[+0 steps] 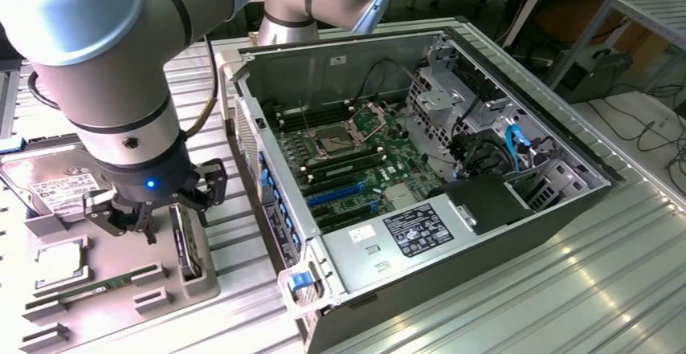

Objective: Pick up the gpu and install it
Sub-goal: 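Pick up the gpu and move the gpu toward the slot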

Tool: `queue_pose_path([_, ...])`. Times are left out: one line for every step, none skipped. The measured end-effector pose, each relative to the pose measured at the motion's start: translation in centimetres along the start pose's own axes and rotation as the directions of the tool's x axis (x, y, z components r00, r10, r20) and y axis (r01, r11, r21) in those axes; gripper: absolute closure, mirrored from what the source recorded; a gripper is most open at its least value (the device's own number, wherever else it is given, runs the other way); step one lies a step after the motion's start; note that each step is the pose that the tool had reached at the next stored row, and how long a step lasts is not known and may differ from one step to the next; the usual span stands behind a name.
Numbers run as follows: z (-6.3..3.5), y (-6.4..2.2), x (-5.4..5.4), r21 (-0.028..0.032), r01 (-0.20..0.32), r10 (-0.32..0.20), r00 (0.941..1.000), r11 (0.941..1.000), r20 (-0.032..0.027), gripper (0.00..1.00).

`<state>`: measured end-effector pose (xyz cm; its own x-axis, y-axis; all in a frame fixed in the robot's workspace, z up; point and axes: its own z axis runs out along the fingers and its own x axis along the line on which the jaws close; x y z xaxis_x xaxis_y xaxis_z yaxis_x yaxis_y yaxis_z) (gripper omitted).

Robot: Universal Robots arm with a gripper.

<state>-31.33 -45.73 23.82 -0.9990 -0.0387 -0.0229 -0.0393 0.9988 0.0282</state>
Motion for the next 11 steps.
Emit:
queue_pose_path([0.22, -0.01, -0.09, 0.0001, 0.000, 0.000, 1.0000, 1.0000, 0.0000, 0.34])
queue_pose_path([0.36, -0.01, -0.21, 0.0001, 0.000, 0.000, 1.0000, 1.0000, 0.0001, 0.34])
queue_pose_path([0.52, -0.03, -0.37, 0.0002, -0.001, 0.001, 1.0000, 1.0000, 0.0000, 0.34])
queue_pose_path([0.60, -0.03, -0.45, 0.0002, -0.001, 0.001, 1.0000, 1.0000, 0.0001, 0.34])
queue_pose_path([0.61, -0.03, -0.45, 0.0001, -0.001, 0.001, 1.0000, 1.0000, 0.0001, 0.35])
queue_pose_path([0.61, -0.03, -0.45, 0.0001, -0.001, 0.001, 1.0000, 1.0000, 0.0001, 0.35])
queue_pose_path([0.61, -0.03, -0.45, 0.0002, -0.001, 0.001, 1.0000, 1.0000, 0.0001, 0.42])
queue_pose_path([0.61, -0.03, -0.45, 0.0002, -0.001, 0.001, 1.0000, 1.0000, 0.0001, 0.49])
queue_pose_path([0.61, -0.03, -0.45, 0.0001, -0.001, 0.001, 1.0000, 1.0000, 0.0001, 0.49])
queue_pose_path([0.61, -0.03, -0.45, 0.0002, -0.001, 0.001, 1.0000, 1.0000, 0.0001, 0.49])
queue_pose_path([0.61, -0.03, -0.45, 0.0002, -0.001, 0.001, 1.0000, 1.0000, 0.0001, 0.49])
